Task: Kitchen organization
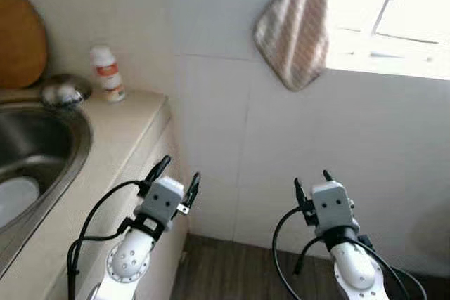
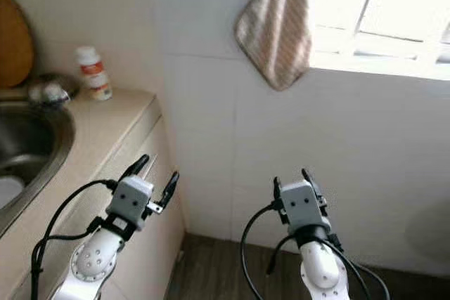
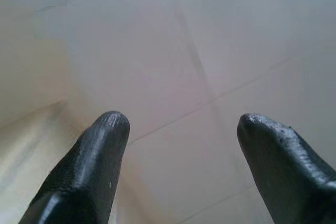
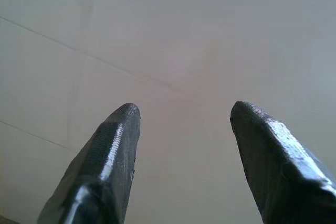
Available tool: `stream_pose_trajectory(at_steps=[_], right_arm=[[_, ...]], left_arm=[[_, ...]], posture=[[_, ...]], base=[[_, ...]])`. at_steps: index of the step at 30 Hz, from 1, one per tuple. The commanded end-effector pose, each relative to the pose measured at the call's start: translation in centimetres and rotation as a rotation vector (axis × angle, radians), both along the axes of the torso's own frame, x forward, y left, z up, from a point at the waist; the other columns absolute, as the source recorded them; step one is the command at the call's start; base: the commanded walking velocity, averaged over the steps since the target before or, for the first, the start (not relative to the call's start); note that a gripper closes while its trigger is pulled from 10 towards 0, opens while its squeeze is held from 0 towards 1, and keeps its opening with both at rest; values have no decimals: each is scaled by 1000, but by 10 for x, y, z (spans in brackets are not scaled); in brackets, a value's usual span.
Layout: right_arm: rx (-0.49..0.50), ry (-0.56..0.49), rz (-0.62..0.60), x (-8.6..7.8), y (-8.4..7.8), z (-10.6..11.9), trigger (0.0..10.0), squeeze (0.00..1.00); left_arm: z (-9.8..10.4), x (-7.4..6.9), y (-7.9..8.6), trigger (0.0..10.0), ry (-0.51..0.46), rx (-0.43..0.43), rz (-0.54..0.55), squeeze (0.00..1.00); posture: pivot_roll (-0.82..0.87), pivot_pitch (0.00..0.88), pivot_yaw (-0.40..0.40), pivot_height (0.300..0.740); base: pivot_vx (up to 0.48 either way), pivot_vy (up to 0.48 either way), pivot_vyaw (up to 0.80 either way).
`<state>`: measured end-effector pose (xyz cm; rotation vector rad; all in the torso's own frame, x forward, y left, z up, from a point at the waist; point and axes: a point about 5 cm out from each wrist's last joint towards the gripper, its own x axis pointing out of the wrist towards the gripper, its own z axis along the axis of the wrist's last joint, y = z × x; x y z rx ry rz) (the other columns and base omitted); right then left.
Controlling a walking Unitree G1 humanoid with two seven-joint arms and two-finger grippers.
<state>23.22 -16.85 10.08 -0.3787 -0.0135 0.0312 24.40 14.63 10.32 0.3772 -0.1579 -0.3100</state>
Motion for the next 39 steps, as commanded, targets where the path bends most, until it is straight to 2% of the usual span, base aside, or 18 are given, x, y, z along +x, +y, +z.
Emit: stream_pose_trajectory(at_steps=[1, 8, 16, 18, 20, 26, 31, 32, 36, 38, 39], right_arm=[[-8, -6, -9, 2, -2, 3, 10000, 0], [-15, 0, 9, 5, 0, 3, 10000, 0], [-38, 77, 54, 9, 5, -6, 10000, 0], [-56, 138, 57, 10, 5, -14, 10000, 0], [-58, 170, 78, 11, 7, -17, 10000, 0], [-64, 100, 81, 3, 4, -7, 10000, 0], [-63, 66, 67, -3, 0, -2, 10000, 0], [-69, 32, 88, -3, 2, 2, 10000, 0], [-81, -44, 133, -6, 9, 9, 10000, 0], [-72, -37, 147, -7, 9, 9, 10000, 0], [-85, 3, 155, -9, 7, 4, 10000, 0]], left_arm=[[-1, -1, -5, 10000, 13, -12, -17, 0], [-2, -3, -4, 10000, 18, -11, -2, 0], [-5, -3, -1, 10000, 43, -8, 20, 0], [-11, -3, 0, 10000, 85, 6, 32, 0], [-24, -2, 6, 10000, 200, 10, 70, 0], [-18, -8, 7, 10000, 163, 58, 59, 0], [-15, -18, 13, 10000, 141, 46, 82, 0], [-11, -24, 16, 10000, 117, 26, 91, 0], [-7, -28, 16, 10000, 89, 9, 96, 0], [-10, -28, 15, 10000, 109, 6, 93, 0], [-13, -28, 15, 10000, 138, 1, 91, 0]], posture=[[-31, 0, 31, 740], [-16, 0, 15, 740], [-8, 0, 10, 740], [-7, 0, 10, 740], [-5, 0, 8, 740], [-4, 0, 4, 740], [4, 0, 2, 740], [5, 0, 3, 740], [8, 0, 3, 740], [4, 0, 5, 740], [1, 0, 6, 740]], base=[[0, 0, -788], [0, -156, -787], [0, -480, 0], [0, -480, 0], [0, 0, 0], [0, 0, 0], [0, 0, 0], [0, 0, 0], [0, 0, 0], [0, 0, 0], [0, 0, 0]])
